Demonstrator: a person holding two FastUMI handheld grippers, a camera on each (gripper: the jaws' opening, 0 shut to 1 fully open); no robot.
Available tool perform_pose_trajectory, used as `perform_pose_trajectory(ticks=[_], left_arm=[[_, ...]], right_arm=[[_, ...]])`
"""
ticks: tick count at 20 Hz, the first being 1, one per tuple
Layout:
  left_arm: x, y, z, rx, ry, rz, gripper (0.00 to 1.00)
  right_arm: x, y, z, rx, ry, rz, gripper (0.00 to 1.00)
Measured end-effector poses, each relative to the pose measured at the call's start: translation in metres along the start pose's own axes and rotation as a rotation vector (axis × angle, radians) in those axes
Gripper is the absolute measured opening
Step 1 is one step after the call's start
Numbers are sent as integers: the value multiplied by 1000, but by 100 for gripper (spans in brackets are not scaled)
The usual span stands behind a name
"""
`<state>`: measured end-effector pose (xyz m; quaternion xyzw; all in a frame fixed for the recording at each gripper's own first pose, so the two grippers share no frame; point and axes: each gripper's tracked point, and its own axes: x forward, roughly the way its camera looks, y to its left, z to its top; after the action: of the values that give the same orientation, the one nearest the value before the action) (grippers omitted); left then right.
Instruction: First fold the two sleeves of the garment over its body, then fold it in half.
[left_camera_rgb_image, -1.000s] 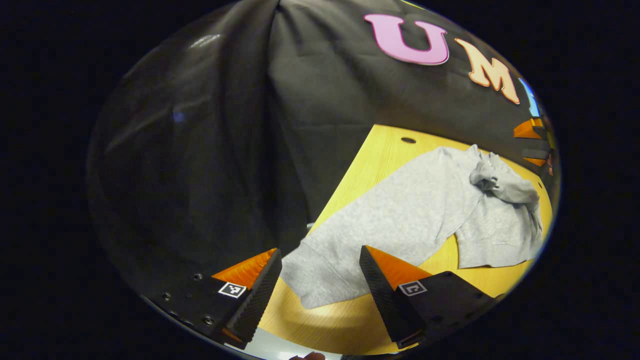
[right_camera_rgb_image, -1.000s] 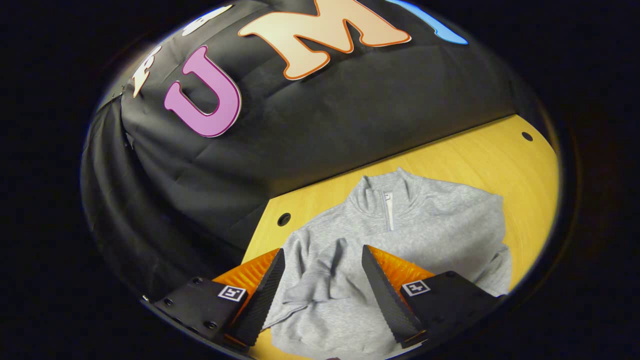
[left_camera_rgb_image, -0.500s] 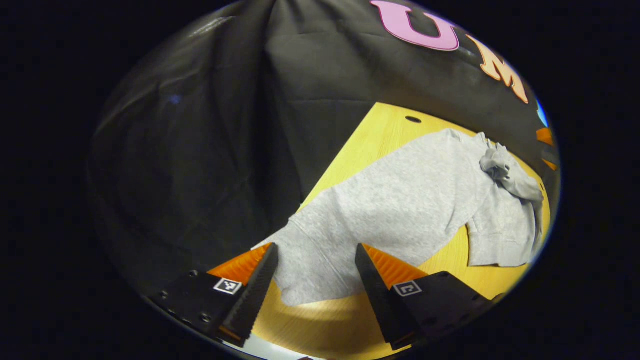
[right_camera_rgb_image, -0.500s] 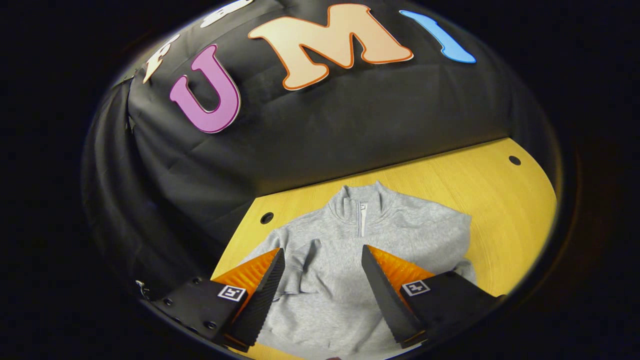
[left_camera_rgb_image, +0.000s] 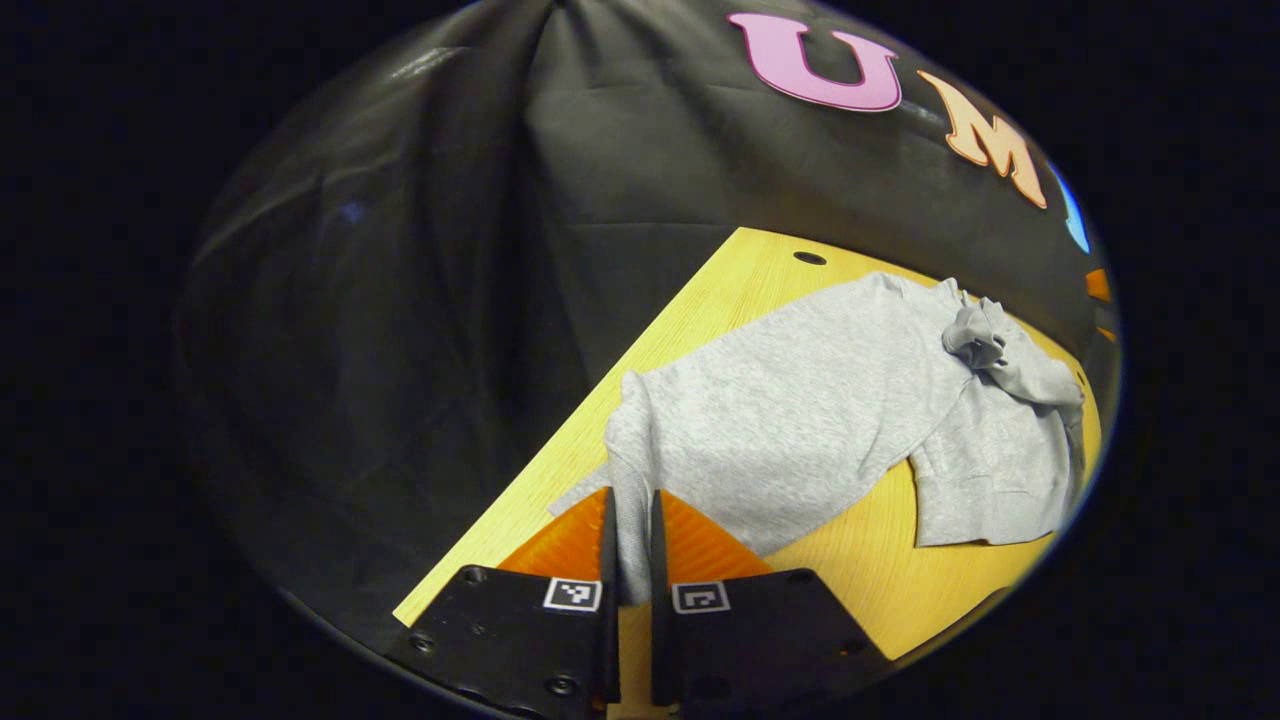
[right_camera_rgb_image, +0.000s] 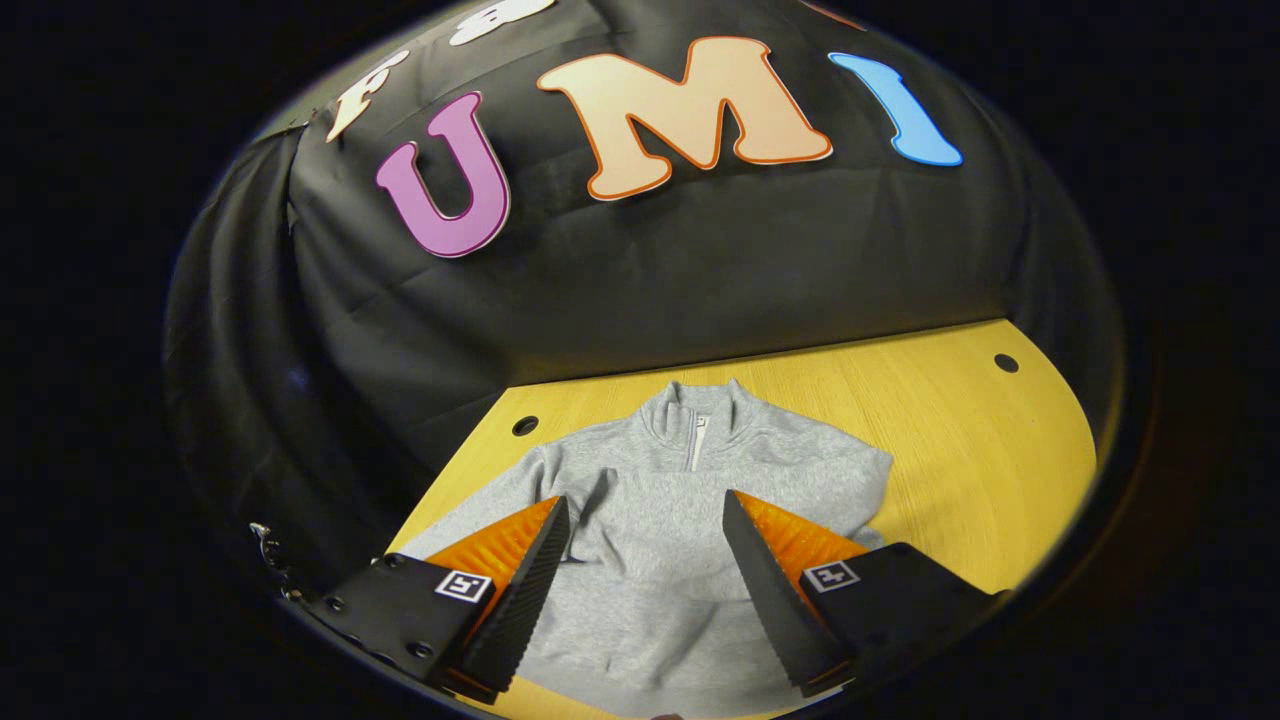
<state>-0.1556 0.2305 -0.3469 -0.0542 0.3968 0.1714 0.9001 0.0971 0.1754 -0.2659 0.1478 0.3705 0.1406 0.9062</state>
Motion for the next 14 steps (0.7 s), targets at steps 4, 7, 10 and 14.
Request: perform_pose_trajectory(ticks=[4,7,10,14], left_arm=[[0,-4,4,-7,61,4,0],[-2,-3,13,-89,99,-5,0],[-8,-4,41,-108,67,1,0],[-20,-34,97,-64,-38,-46,0]], right_arm=[[-12,-7,1,-11,-10,5,97],[-23,-14,6,-18,-36,6,97],[-38,-25,6,-24,-59,-1,97],[-54,-44,0,-10,-63,-8,97]])
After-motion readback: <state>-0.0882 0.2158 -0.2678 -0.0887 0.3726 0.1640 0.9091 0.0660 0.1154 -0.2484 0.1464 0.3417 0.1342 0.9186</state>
